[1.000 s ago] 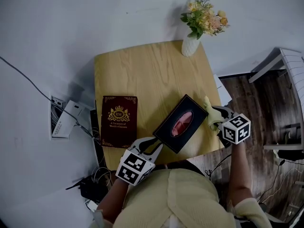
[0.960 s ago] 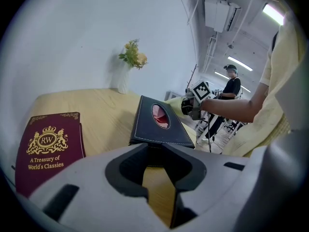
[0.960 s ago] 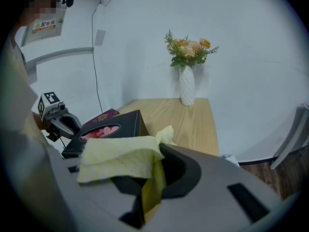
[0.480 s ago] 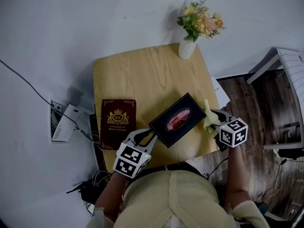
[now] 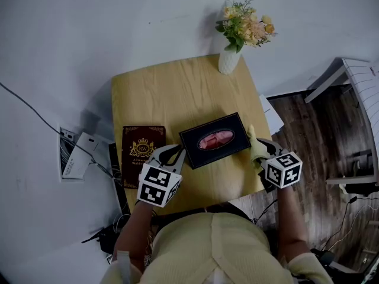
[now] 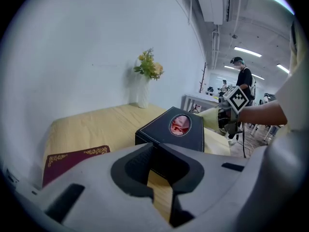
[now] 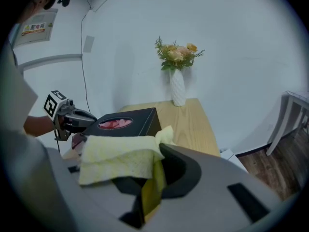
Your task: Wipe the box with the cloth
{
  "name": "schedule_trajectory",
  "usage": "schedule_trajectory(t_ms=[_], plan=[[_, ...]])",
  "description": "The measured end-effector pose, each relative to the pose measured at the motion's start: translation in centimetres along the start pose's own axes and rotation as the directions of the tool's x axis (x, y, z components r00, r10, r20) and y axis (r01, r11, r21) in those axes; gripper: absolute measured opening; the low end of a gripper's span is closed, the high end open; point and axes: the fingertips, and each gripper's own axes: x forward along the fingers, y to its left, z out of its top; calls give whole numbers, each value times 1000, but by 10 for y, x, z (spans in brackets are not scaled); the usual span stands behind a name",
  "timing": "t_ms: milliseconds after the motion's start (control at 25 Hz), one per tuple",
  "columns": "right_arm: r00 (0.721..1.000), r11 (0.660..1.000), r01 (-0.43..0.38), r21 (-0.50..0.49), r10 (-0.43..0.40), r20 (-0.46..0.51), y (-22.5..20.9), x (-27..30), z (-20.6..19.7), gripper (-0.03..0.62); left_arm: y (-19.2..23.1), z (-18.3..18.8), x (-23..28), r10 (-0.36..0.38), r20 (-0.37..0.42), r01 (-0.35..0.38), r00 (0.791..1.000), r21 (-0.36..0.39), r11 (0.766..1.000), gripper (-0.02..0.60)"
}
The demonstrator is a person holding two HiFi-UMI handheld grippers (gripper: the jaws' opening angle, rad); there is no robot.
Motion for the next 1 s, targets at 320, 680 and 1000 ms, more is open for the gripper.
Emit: schedule_trajectory(t_ms=[320,680,1000], plan=[[999,998,39,48,-40,16,4,-1,-1,40,16,12,9,22,12,-22,1000,13,1000,49],[997,995,70,77,-72,24,9,0,-2,40,31,23,18,29,25,-28,999,-4,1000,48],[996,993,83,89,-86,38,9,0,-1,40,35,25,21,35,43,-35,998,-14,999,46]])
